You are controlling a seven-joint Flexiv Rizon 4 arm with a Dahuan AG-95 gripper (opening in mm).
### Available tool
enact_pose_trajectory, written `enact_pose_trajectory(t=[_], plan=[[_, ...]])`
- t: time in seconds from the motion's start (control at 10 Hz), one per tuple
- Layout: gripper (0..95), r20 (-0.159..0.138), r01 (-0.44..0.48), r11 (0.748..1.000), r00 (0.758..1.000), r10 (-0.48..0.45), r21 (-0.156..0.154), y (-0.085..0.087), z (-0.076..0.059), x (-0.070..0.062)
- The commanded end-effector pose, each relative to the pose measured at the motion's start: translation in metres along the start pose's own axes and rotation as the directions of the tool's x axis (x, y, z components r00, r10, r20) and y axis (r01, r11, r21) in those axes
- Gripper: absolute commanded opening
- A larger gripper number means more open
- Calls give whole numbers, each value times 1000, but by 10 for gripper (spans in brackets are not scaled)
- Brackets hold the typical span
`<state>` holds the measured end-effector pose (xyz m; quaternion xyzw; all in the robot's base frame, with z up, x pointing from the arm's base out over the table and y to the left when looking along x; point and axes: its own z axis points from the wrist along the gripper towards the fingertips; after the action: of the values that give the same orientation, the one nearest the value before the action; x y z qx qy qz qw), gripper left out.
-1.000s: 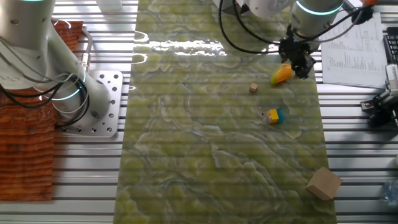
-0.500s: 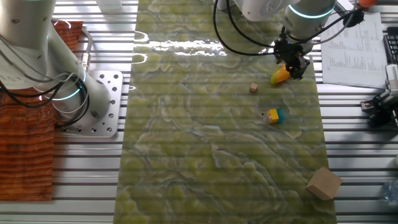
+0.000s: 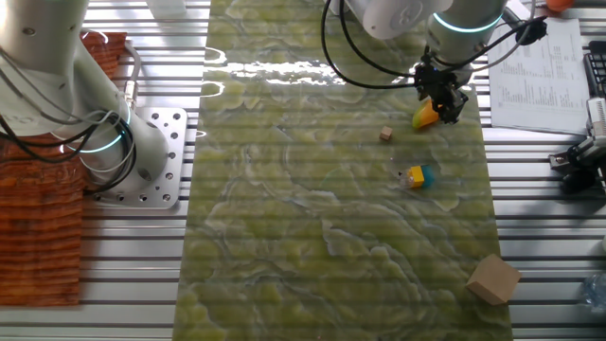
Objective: Put things in the drawer
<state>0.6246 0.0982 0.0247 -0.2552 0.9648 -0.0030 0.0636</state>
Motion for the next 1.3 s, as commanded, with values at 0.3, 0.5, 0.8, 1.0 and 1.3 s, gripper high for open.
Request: enact_pose_trajectory(t=[0.3, 0.5, 0.8, 1.0, 1.3], plan=[[570, 4, 0, 1000, 1000, 0, 2, 0, 3, 1], [570, 4, 1, 1000, 1000, -1, 3, 0, 4, 1], [570, 5, 2, 1000, 1000, -2, 4, 0, 4, 1], [380, 4, 0, 1000, 1000, 0, 4, 1, 5, 1], [380, 5, 3, 1000, 1000, -3, 5, 1, 6, 1]])
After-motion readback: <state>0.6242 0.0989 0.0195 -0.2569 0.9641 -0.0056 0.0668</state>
